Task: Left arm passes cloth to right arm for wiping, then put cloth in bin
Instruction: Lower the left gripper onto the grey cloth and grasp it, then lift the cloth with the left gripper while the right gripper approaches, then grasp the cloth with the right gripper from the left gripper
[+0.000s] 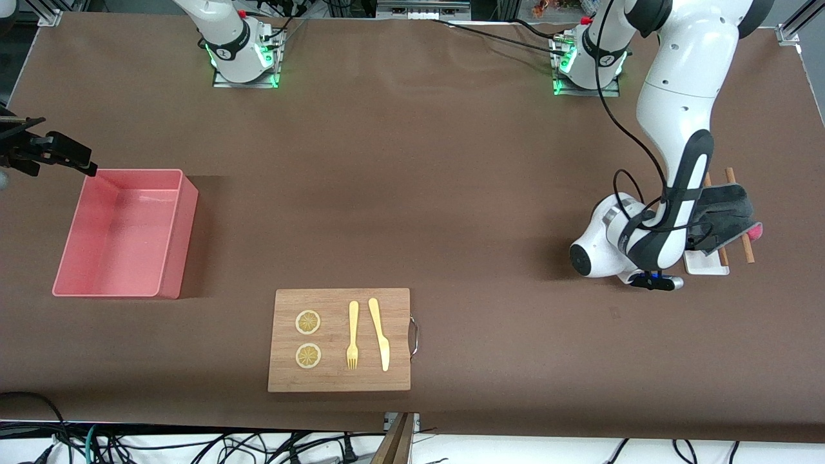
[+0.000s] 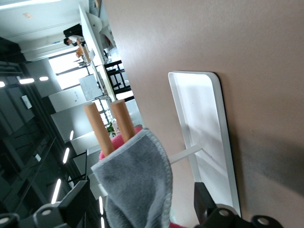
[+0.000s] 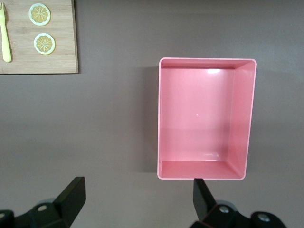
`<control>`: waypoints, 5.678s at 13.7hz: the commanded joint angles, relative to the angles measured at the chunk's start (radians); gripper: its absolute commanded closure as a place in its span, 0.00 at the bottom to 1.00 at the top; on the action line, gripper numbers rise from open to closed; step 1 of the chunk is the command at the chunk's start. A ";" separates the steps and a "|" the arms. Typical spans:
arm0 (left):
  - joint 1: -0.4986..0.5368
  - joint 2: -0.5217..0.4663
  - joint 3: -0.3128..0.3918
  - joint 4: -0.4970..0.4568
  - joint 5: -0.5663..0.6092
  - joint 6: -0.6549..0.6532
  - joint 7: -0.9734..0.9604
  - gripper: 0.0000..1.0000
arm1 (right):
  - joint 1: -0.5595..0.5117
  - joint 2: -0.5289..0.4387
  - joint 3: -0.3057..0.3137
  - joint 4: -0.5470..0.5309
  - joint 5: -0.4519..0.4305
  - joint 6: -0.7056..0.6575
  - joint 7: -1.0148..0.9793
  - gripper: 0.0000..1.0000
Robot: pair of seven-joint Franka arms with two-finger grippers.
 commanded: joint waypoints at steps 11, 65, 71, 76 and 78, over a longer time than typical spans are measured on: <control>0.018 0.014 -0.008 0.008 0.025 -0.004 -0.053 1.00 | -0.008 0.007 0.004 0.022 -0.006 -0.006 -0.017 0.00; -0.432 -0.124 -0.239 0.573 -1.626 0.914 -0.898 1.00 | 0.298 0.542 0.013 0.085 0.528 0.246 0.776 0.00; -0.429 -0.126 -0.239 0.573 -1.626 0.914 -0.898 1.00 | 0.306 0.547 0.015 0.088 0.527 0.200 0.776 0.00; -0.429 -0.127 -0.239 0.573 -1.626 0.912 -0.898 1.00 | 0.306 0.567 0.015 0.088 0.525 0.129 0.779 0.10; -0.429 -0.126 -0.239 0.571 -1.624 0.912 -0.898 1.00 | 0.302 0.565 0.013 0.097 0.528 0.098 0.780 0.46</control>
